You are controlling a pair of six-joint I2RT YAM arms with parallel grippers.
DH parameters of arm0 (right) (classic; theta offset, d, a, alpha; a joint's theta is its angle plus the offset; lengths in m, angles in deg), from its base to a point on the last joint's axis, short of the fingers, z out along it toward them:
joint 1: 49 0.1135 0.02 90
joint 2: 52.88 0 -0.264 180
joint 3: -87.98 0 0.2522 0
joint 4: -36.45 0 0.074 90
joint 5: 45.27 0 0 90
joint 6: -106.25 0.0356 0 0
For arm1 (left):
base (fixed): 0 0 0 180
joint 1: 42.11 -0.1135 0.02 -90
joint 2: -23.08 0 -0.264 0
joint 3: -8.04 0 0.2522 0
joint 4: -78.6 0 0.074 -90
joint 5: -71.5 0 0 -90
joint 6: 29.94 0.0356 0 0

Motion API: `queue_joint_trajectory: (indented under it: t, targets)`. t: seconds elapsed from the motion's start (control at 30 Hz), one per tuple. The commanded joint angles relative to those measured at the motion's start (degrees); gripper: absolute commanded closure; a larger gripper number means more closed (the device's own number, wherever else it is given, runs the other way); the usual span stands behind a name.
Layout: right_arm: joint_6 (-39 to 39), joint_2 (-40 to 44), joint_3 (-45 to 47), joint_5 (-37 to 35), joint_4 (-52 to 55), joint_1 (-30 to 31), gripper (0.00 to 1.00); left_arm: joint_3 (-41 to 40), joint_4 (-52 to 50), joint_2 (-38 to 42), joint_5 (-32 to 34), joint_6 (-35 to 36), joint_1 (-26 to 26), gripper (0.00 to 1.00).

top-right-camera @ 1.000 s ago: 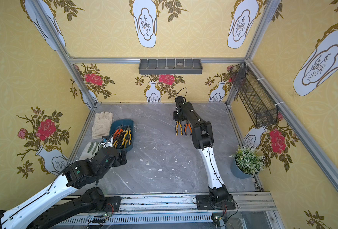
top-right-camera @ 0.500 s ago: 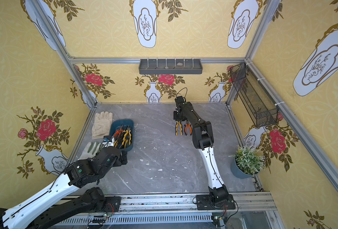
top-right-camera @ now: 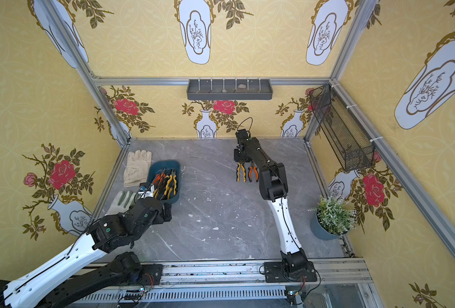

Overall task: Take the pliers out of the storage box
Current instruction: Place the pliers at the center of the board, then adjust the pliers in the storage box.

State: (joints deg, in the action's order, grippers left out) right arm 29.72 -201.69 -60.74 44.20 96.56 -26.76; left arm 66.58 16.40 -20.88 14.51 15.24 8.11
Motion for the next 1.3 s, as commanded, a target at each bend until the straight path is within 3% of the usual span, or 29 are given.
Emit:
queue_joint_trajectory:
  t: [0.0,0.1,0.27,0.37,0.5,0.57,0.67,0.87,1.07,1.27]
  targets:
    - [-0.01,1.49,-4.3,-0.85,3.98,0.17,0.49,-0.37,0.97,-0.02,-0.04,0.16,-0.04,0.01]
    - [-0.17,5.95,-6.89,-1.51,4.25,0.39,0.46,0.09,1.36,-0.28,-0.1,0.49,-0.04,0.01]
    - [-0.09,17.3,-1.21,-2.0,2.05,2.41,0.45,1.32,1.34,-1.49,0.47,1.21,-0.12,0.01]
    - [-0.21,24.09,5.15,-2.85,1.14,5.2,0.44,2.55,1.58,-3.25,1.07,1.7,-0.11,0.01]
    - [0.06,35.65,20.62,-3.48,-3.95,10.81,0.44,3.54,5.79,-6.66,0.71,5.08,-0.81,0.01]
    - [0.71,41.68,28.33,-4.16,-6.84,13.88,0.44,4.26,8.76,-9.06,-1.93,7.09,-3.63,0.01]
    - [2.38,51.45,38.71,-3.71,-10.48,18.2,0.44,6.19,11.2,-14.11,-8.26,8.64,-12.46,0.03]
    - [5.89,61.85,50.07,-2.9,-11.17,22.67,0.44,10.4,14.16,-28.02,-21.08,8.41,-31.25,0.19]
    - [7.68,65.4,56.98,-1.67,-11.48,23.02,0.44,12.46,18.68,-38.45,-23.5,9.63,-36.39,0.27]
    - [8.23,66.45,61.74,-0.44,-12.31,22.95,0.44,14.38,21.46,-45.75,-23.96,11.41,-37.74,0.41]
